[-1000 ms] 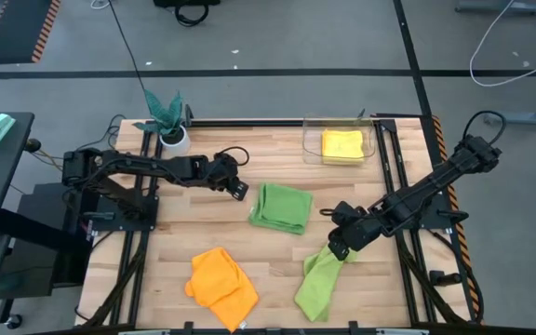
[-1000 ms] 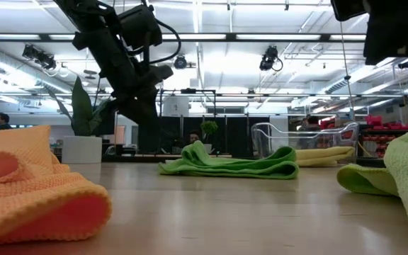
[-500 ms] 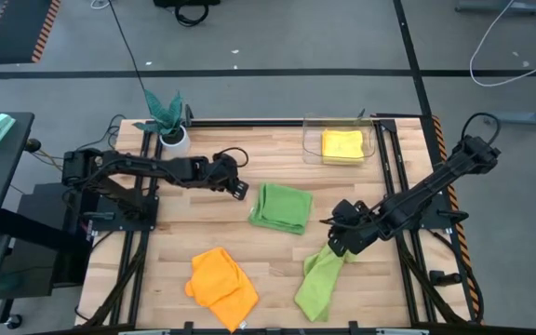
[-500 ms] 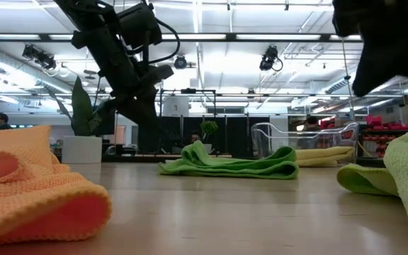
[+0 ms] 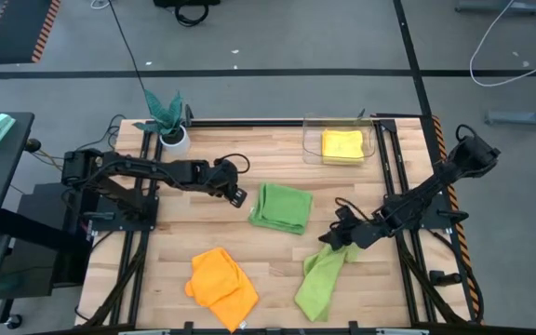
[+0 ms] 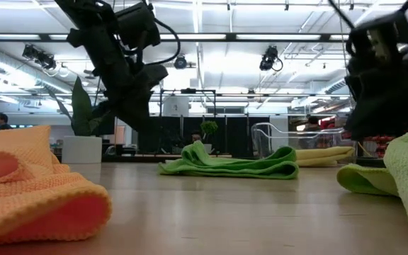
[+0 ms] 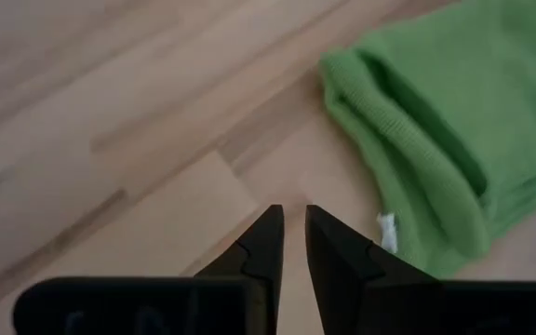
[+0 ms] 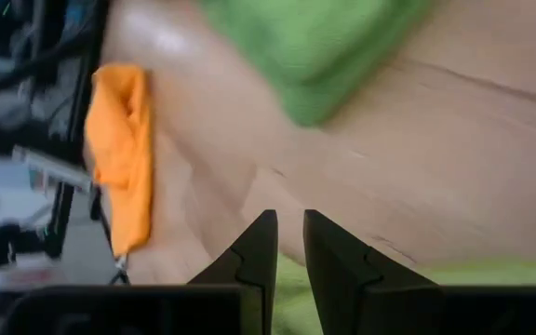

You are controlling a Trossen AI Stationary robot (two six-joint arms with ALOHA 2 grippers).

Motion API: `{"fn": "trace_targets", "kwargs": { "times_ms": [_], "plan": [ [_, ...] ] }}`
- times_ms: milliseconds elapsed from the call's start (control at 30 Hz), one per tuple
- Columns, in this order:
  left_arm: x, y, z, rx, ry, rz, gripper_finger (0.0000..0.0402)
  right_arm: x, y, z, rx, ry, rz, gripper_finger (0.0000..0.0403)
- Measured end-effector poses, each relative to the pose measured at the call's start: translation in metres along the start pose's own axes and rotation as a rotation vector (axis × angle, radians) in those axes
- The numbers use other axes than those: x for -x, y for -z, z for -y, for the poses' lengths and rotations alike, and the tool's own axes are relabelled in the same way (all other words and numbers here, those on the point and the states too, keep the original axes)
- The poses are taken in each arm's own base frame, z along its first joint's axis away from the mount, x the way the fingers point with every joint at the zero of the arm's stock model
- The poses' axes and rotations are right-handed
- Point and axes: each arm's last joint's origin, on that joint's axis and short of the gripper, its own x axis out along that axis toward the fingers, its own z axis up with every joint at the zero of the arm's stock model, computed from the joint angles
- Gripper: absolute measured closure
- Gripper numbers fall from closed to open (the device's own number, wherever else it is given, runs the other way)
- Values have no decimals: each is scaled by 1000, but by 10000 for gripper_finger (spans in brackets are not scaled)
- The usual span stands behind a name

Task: Fold microfiber towels
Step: Stack the green towel on top of the yellow towel in the transparent bin

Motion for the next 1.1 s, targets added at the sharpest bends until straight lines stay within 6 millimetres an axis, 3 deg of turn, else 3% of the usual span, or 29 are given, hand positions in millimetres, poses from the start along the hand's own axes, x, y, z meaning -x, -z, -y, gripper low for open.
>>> {"fn": "trace_targets", "kwargs": {
  "times_ms": [200, 567, 800, 1100],
  "plan": [
    [-1, 0, -6, -82, -15, -44, 349, -1, -5, 15, -209, 12, 90, 329],
    [-10, -15, -22, -114, 85, -126, 328, -12, -41, 18, -380, 32, 232, 264],
    [-33, -15, -29, -65, 142, -229, 306, -17, -61, 24, -347, 79, 146, 231],
    [-58, -19, -28, 38, 276, -269, 265, -19, -74, 32, -307, 133, 68, 217]
  ]
}}
